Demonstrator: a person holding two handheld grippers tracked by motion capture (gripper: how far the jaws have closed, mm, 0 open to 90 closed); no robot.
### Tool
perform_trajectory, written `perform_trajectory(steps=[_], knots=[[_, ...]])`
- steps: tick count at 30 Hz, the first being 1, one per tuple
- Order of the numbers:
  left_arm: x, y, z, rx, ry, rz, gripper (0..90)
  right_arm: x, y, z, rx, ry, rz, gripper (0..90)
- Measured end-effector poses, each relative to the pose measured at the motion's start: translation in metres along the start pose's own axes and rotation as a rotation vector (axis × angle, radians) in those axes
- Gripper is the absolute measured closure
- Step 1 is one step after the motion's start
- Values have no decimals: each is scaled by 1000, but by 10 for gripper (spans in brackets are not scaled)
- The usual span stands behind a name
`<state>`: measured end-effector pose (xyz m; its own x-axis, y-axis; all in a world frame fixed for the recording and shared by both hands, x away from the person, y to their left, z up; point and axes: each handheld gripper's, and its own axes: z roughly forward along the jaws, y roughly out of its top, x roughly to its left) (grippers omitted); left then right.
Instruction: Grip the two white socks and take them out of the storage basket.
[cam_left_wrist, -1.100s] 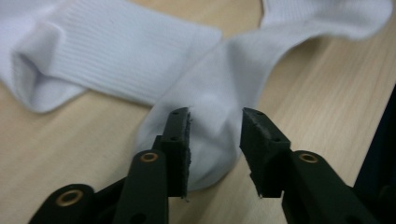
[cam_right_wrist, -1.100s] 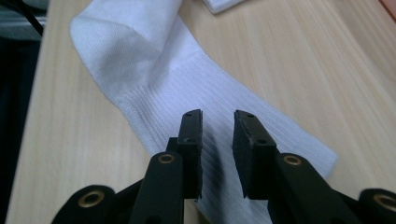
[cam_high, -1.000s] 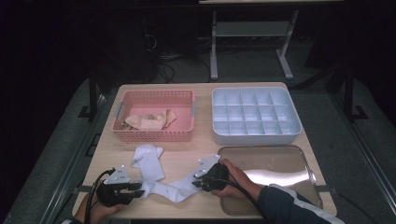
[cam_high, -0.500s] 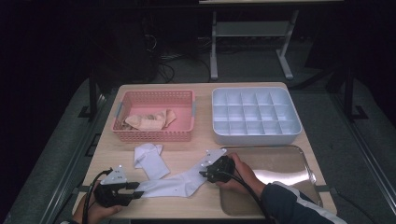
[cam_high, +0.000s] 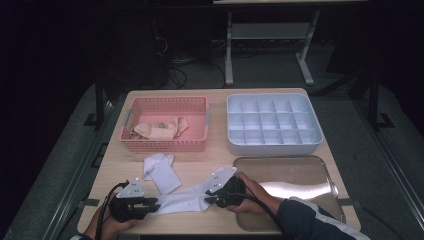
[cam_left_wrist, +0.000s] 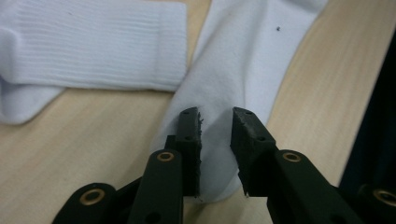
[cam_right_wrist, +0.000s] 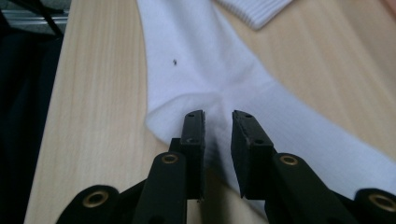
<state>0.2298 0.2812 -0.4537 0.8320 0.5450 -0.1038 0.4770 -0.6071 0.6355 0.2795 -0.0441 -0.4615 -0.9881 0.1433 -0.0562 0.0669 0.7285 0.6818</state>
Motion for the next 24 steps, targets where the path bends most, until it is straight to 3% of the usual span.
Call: perform_trajectory(steps=[5,7,8,9,11,13,14,16,17,18,20,21,22,24], knots=[[-2,-3,-5,34,-23,18,722,-1,-9,-6,23,44,22,730],[-2,-3,-5,19,-31,4,685,0,-11,-9,41,61,20,721],[-2,-2,-6,10,-23,21,673,2,-11,-11,48,63,16,718],[-2,0,-8,-6,-1,20,652,3,-11,-12,57,68,11,715],[1,5,-13,-59,51,-17,517,4,-10,-15,55,60,4,691],[7,10,-16,-125,111,-86,476,1,-8,-19,31,26,6,682],[9,13,-16,-165,120,-108,453,-2,-7,-21,7,9,23,683],[11,22,-11,-189,131,-108,423,-7,-5,-23,-31,-18,54,701],[12,28,-4,-170,115,-94,423,-10,-4,-23,-42,-41,63,719],[11,31,2,-150,117,-86,413,-11,-3,-21,-48,-44,110,732],[12,38,20,-80,127,-55,415,-16,-3,-15,-42,-49,100,743],[12,40,28,-54,113,-47,417,-18,-4,-11,-35,-67,82,746],[13,41,33,-30,109,-35,425,-18,-5,-10,-24,-68,95,744],[11,43,38,-24,93,-16,444,-22,-8,-7,-5,-72,100,738]])
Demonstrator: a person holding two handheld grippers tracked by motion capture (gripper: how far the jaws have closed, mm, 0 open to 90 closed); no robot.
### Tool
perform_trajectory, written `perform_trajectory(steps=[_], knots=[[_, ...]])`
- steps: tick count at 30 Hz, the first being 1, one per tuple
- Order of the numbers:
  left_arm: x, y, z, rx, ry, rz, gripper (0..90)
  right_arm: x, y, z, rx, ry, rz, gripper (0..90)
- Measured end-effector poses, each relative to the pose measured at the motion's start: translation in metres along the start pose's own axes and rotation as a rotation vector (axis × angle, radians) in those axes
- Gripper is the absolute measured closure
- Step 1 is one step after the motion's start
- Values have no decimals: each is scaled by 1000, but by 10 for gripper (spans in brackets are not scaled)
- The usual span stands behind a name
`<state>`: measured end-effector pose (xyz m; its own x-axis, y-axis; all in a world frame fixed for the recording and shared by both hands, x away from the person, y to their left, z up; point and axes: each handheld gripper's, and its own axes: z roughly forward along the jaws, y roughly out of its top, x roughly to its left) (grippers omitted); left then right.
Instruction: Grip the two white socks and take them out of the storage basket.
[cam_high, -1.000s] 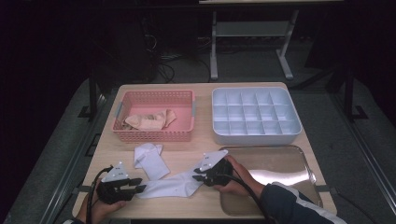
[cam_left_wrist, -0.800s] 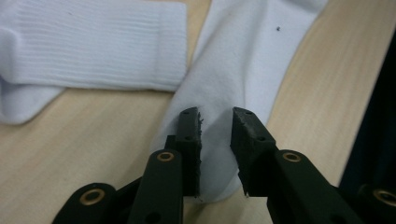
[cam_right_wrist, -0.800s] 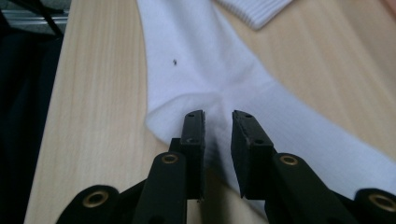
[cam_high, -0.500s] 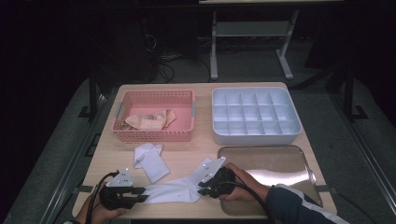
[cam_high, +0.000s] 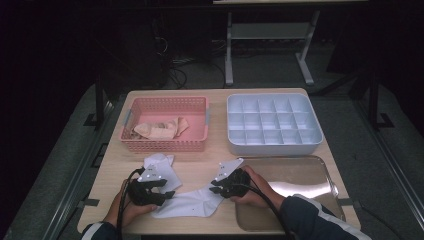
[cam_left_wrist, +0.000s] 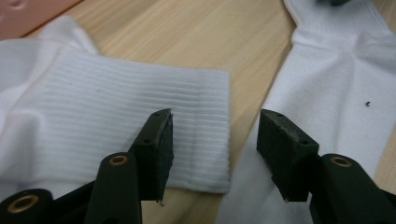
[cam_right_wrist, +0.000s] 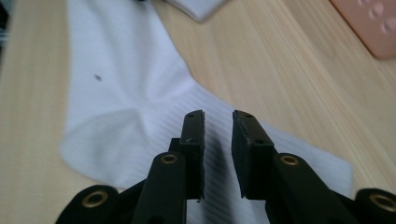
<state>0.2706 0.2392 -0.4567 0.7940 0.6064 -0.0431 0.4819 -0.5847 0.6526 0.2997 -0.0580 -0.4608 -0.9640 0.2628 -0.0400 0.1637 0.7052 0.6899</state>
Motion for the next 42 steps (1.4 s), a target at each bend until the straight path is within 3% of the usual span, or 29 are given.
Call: perform_trajectory(steps=[1,2,5,6,8,10,13,15,18,20,21,23,25,29,31,33,34,35,37,38,40,42], knots=[[-2,1,-2,-9,2,2,434,-4,-4,3,11,-19,-2,737],[-4,2,-5,-20,6,7,430,-6,-6,3,2,-9,27,737],[-12,2,-17,-59,-25,46,473,-8,-8,0,13,-44,37,737],[-14,0,-19,-61,-36,51,471,-8,-8,-2,18,-49,72,737],[-18,-4,-17,-27,-51,65,525,-11,-10,-3,19,-62,94,736],[-19,-8,-11,33,-20,80,531,-13,-11,-5,23,-76,96,726],[-16,-11,-13,31,-3,59,574,-14,-11,-7,40,-93,86,714],[-17,-13,-15,46,21,79,578,-16,-12,-8,51,-110,79,697],[-15,-18,-22,45,9,65,572,-21,-14,-12,75,-130,59,653],[-12,-17,-26,-4,9,32,503,-23,-16,-14,60,-100,95,649],[-9,-15,-29,-44,18,10,469,-22,-16,-14,57,-93,90,649],[-4,-11,-33,-91,79,-27,411,-17,-13,-12,55,-85,54,646],[1,-9,-31,-90,100,-40,403,-10,-8,-6,48,-67,23,647],[12,-10,-15,-14,89,-35,381,3,2,4,38,-51,-12,627],[16,-11,-7,22,106,-43,394,4,4,7,29,-57,-15,586],[18,-10,-6,12,104,-53,388,6,4,6,17,-55,-12,574],[18,-10,-5,11,106,-57,388,7,4,4,1,-28,-9,569],[17,-10,-5,9,112,-52,391,6,4,3,-14,-22,-41,569],[17,-9,-4,12,120,-51,403,8,5,-1,-26,-20,-46,579],[17,-9,-4,8,126,-59,430,10,5,-1,-25,3,-14,580],[16,-8,-5,4,133,-59,566,8,3,1,-16,4,-59,584],[15,-7,-5,3,138,-48,662,10,1,5,-2,14,-57,592]])
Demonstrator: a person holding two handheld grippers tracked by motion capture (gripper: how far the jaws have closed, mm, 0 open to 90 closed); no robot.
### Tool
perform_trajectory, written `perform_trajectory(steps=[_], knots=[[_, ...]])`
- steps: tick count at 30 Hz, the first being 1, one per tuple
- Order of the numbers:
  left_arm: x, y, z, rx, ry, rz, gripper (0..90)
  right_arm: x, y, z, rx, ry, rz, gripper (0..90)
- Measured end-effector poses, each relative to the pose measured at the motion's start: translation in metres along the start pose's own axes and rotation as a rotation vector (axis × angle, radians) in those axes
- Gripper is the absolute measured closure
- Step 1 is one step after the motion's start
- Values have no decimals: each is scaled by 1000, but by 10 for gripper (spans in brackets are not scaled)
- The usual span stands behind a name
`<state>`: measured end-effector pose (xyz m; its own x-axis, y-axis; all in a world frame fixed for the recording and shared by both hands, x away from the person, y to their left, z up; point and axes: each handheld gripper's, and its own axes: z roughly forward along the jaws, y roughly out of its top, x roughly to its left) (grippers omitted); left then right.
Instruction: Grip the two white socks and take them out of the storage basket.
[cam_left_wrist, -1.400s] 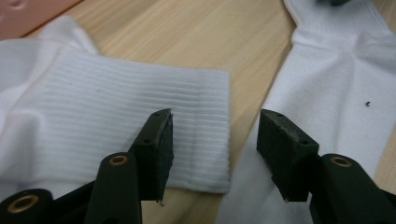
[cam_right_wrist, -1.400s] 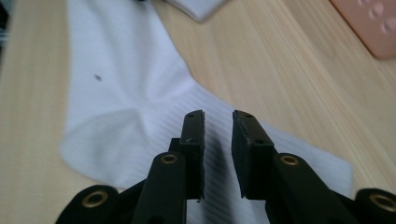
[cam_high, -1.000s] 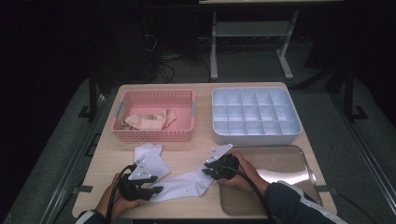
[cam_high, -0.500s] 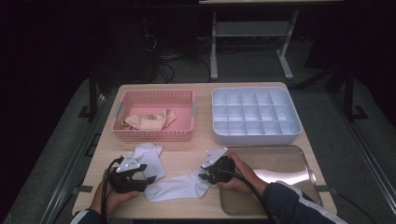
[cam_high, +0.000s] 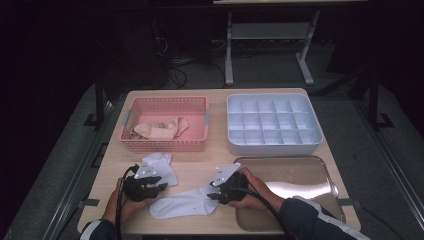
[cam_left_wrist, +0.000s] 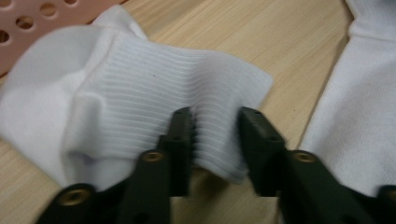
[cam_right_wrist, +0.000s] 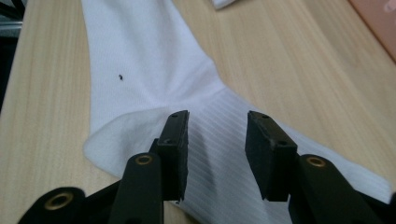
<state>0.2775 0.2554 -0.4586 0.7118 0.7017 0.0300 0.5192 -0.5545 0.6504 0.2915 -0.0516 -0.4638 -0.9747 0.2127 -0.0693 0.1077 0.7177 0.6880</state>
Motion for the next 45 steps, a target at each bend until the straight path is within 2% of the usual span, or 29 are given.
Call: perform_trajectory(steps=[2,4,5,8,11,13,15,16,17,18,20,21,23,25,26,27,29,31,32,33,35,36,37,40,43,45], knots=[[0,1,0,-3,-10,6,761,0,-1,2,1,3,-9,600],[-1,3,0,-7,-35,1,774,-2,-1,3,-5,10,-4,600],[-1,4,-2,-17,-41,10,775,-2,-1,3,-1,15,16,600],[-3,15,-7,-109,-88,-7,775,-3,-2,3,-5,20,22,600],[-9,31,-9,-173,-115,3,774,-3,-2,3,-4,18,22,596],[-15,41,-5,-191,-146,15,774,-3,-1,2,-6,18,29,571],[-19,48,1,-193,-159,29,773,-7,0,-1,-28,7,44,554],[-21,50,3,-186,-162,28,772,-9,1,-4,-45,5,73,548],[-24,53,8,-174,-169,38,768,-10,3,-5,-54,-2,81,542],[-26,54,11,-167,-178,43,759,-14,4,-8,-74,-15,81,543],[-31,56,17,-151,-206,56,744,-17,6,-13,-95,-19,118,544],[-33,57,19,-143,-214,67,725,-20,5,-15,-99,-33,113,545],[-37,58,20,-126,-191,85,635,-24,4,-17,-99,-47,118,538],[-34,56,12,-134,-168,90,532,-25,3,-18,-98,-48,120,538],[-31,55,8,-136,-154,82,471,-26,3,-19,-101,-37,131,538],[-27,52,2,-153,-147,47,439,-26,4,-19,-102,-34,134,538],[-15,45,-13,-154,-98,25,397,-25,6,-21,-107,-41,140,541],[-3,34,-24,-146,-27,-4,389,-25,9,-21,-116,-40,145,546],[3,28,-27,-143,-18,-30,393,-27,12,-22,-118,-47,135,560],[9,21,-28,-146,-15,-54,417,-28,15,-22,-123,-50,147,571],[17,12,-25,-117,1,-83,439,-29,23,-19,-138,-43,168,576],[21,9,-22,-105,-7,-93,457,-29,27,-17,-137,-39,174,578],[23,7,-18,-113,-26,-115,490,-29,31,-12,-128,-41,172,579],[24,9,-5,-116,-61,-105,532,-28,43,-1,-109,-33,181,556],[22,13,6,-106,-64,-81,569,-29,50,12,-93,-49,203,524],[20,16,13,-85,-63,-72,609,-31,51,21,-60,-44,227,506]])
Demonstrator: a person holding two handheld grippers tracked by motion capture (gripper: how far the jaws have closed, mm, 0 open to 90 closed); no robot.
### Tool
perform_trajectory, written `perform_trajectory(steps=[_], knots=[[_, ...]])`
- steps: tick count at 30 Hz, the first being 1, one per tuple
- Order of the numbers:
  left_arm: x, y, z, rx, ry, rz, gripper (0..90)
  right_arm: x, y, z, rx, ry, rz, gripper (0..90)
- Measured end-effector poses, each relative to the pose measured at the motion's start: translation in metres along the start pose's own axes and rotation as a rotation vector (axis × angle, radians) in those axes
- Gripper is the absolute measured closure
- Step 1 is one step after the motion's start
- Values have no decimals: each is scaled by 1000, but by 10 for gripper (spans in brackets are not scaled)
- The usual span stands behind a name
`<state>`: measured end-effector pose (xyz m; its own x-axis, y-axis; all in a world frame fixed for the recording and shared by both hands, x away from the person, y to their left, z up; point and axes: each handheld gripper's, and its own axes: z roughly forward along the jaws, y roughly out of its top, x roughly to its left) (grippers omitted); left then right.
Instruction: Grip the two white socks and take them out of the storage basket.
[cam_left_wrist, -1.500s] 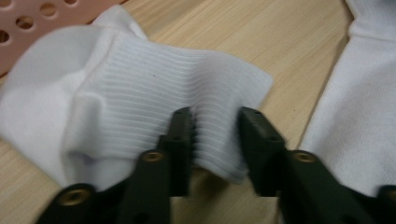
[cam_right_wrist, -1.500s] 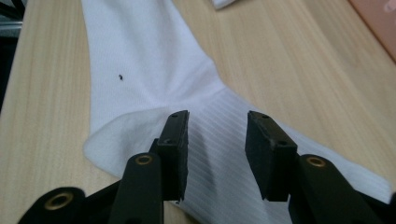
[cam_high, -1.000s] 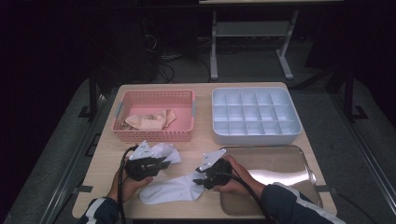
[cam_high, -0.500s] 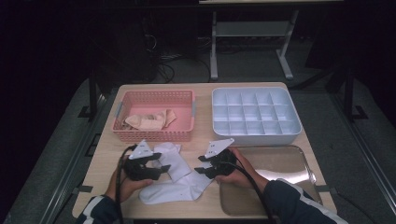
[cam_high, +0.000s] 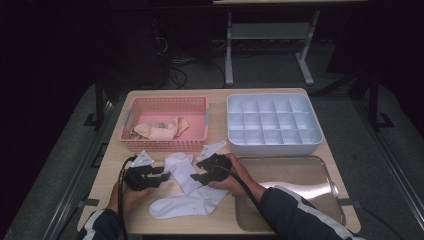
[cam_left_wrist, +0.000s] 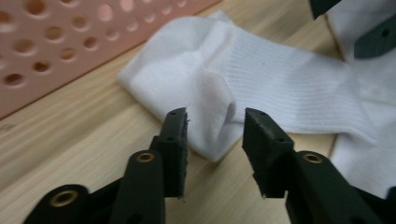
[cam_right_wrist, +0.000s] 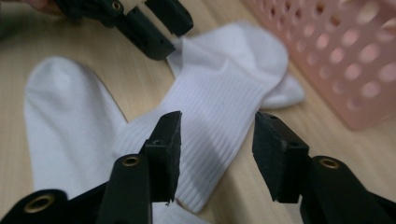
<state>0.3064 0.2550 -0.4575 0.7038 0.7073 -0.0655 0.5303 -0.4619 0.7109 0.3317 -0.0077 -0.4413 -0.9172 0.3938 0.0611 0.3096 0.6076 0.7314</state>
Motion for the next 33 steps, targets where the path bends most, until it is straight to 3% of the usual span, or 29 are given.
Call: perform_trajectory(steps=[3,6,10,14,16,17,21,22,23,28,33], knots=[[-4,0,8,25,13,25,638,-3,-1,11,46,-8,22,500],[-4,0,7,33,10,26,663,-6,-1,17,76,-8,26,497],[-5,-3,4,46,-28,12,694,-8,-6,23,134,-23,3,557],[-12,-5,1,59,-39,37,692,-11,-7,21,133,-13,-8,673],[-13,-5,1,57,-38,42,692,-11,-6,20,139,6,-21,809],[-14,-5,1,58,-19,52,707,-11,-6,20,136,-1,-33,832],[-10,-5,-7,27,-11,28,691,-14,-1,10,96,13,-69,858],[-9,-5,-9,14,-6,19,686,-13,1,6,85,14,-48,858],[-8,-4,-12,2,-5,14,681,-13,3,1,79,6,-57,858],[-1,-4,-24,-42,36,-35,659,-8,10,-22,2,-13,-181,858],[8,-2,-35,-83,72,-81,594,16,13,-43,-66,85,-323,858]])
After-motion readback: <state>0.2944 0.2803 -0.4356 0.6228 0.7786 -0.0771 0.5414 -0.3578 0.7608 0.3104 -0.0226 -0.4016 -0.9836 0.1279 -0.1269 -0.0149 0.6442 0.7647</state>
